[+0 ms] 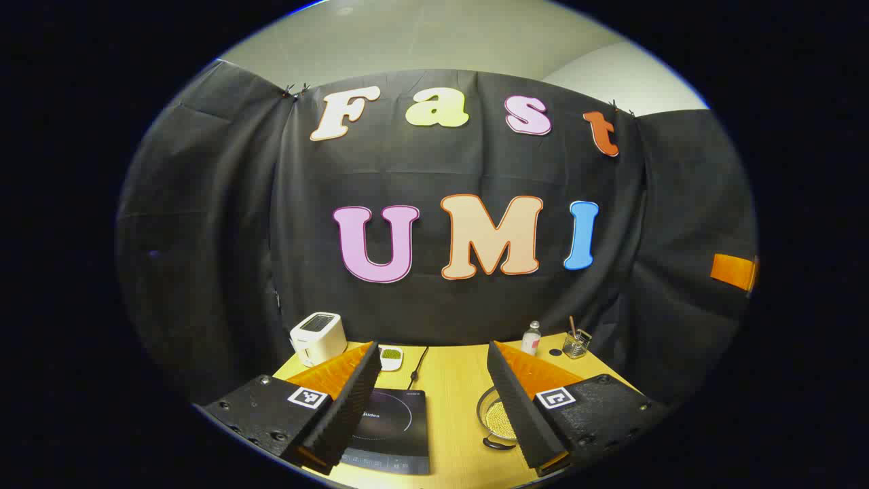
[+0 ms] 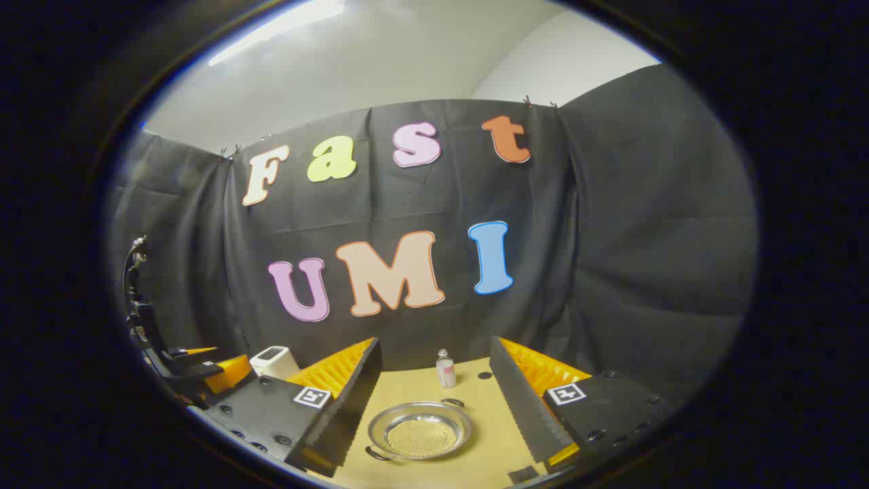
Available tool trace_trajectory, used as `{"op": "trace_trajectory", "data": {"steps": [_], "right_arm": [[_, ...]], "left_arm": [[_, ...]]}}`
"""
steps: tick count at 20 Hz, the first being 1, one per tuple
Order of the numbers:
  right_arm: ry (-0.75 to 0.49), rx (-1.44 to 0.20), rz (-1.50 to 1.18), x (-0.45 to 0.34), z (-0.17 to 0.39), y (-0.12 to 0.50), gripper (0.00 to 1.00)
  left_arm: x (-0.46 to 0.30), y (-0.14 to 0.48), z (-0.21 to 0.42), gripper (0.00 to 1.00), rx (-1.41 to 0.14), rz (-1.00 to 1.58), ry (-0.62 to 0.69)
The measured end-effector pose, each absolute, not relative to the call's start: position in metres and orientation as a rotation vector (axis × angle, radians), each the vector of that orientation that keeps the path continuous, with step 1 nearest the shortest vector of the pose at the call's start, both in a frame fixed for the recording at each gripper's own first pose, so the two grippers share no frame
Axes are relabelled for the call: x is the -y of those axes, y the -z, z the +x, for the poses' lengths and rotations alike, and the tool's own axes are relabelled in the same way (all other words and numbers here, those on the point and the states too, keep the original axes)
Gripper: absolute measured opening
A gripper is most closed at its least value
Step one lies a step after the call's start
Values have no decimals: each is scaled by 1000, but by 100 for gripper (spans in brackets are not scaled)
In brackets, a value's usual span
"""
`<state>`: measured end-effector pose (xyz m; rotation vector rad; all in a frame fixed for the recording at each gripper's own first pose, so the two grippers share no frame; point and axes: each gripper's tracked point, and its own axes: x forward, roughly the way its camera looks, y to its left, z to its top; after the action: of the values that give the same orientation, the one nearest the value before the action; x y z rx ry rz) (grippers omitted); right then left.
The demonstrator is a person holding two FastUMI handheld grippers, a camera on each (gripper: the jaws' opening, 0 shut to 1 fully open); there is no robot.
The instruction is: First push the handle of the pot to place it horizontally, then grasp the pot with both hands and set it on the induction cooktop.
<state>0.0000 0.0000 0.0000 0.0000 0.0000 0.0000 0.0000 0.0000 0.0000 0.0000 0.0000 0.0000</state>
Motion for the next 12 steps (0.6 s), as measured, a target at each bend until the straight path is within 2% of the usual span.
{"op": "trace_trajectory", "data": {"steps": [1,12], "right_arm": [[2,0,0,1,1,0,94],[-19,-24,5,-4,7,10,94]], "left_arm": [[0,-1,0,96,1,1,2],[-3,3,-1,96,-9,-2,-18]]}}
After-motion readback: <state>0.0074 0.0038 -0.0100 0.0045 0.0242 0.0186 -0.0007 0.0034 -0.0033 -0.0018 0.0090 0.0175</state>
